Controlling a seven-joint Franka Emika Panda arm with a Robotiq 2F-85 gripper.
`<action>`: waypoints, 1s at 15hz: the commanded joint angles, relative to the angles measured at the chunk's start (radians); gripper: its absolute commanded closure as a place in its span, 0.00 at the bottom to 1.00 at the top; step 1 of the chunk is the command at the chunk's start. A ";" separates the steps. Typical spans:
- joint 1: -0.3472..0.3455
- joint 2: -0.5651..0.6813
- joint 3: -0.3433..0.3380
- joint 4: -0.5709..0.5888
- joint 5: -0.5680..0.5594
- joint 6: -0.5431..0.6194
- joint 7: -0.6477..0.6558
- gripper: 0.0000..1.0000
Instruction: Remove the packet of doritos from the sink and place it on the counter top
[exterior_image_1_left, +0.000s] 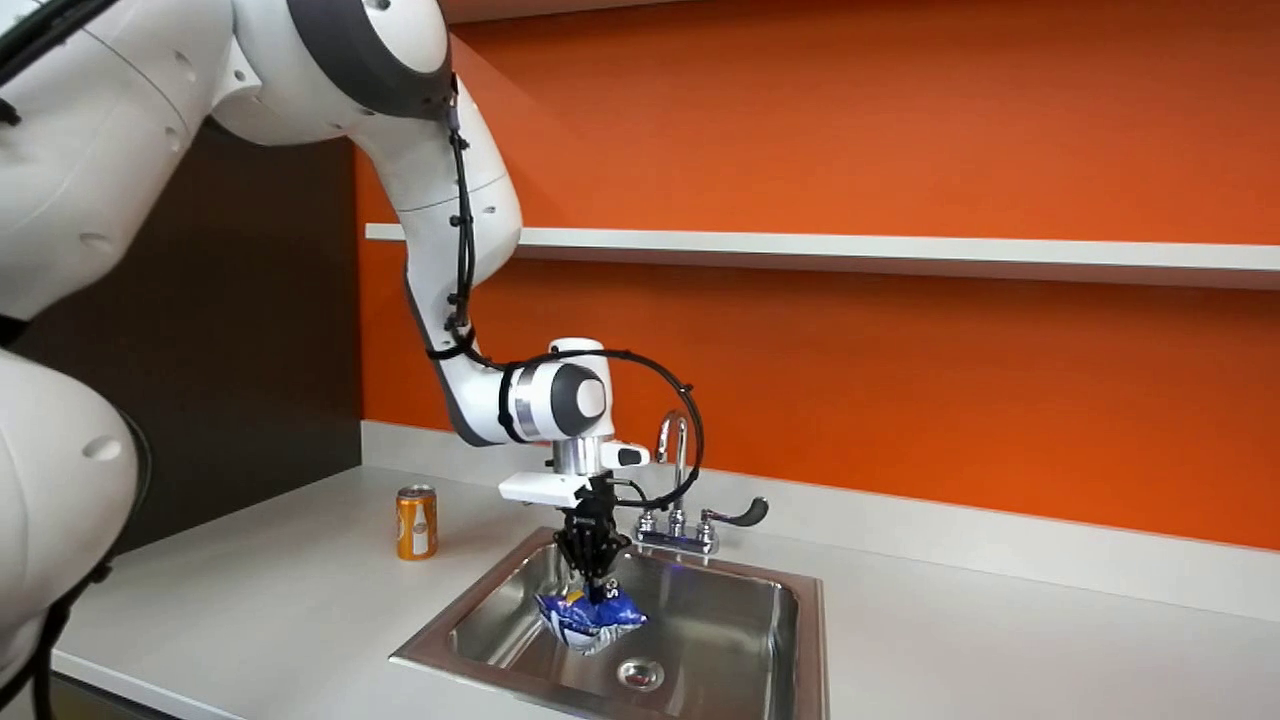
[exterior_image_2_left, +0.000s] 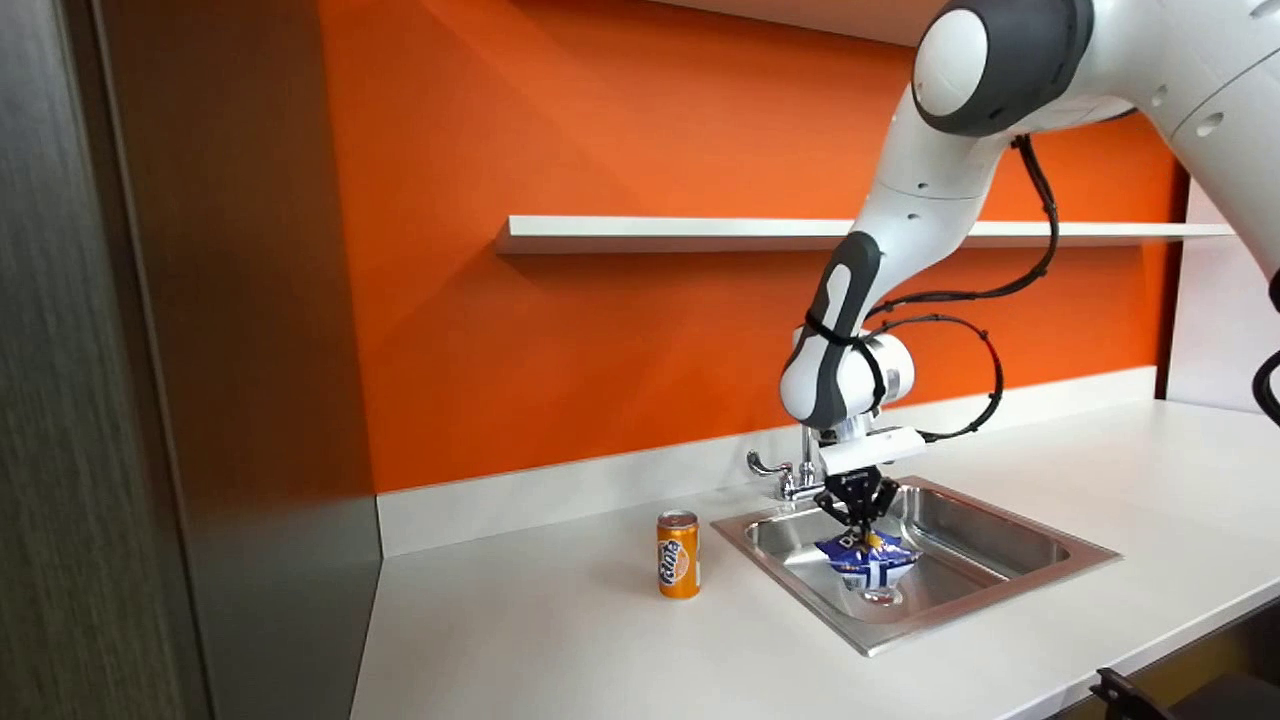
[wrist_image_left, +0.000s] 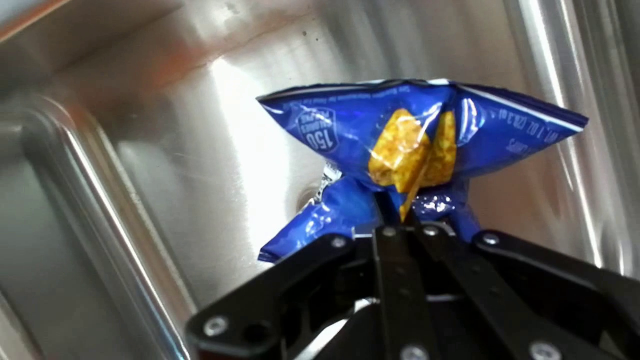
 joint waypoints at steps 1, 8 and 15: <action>0.035 -0.132 -0.013 -0.092 -0.079 -0.017 0.060 1.00; 0.066 -0.311 0.026 -0.204 -0.189 -0.051 0.119 1.00; 0.078 -0.401 0.154 -0.238 -0.254 -0.122 0.099 1.00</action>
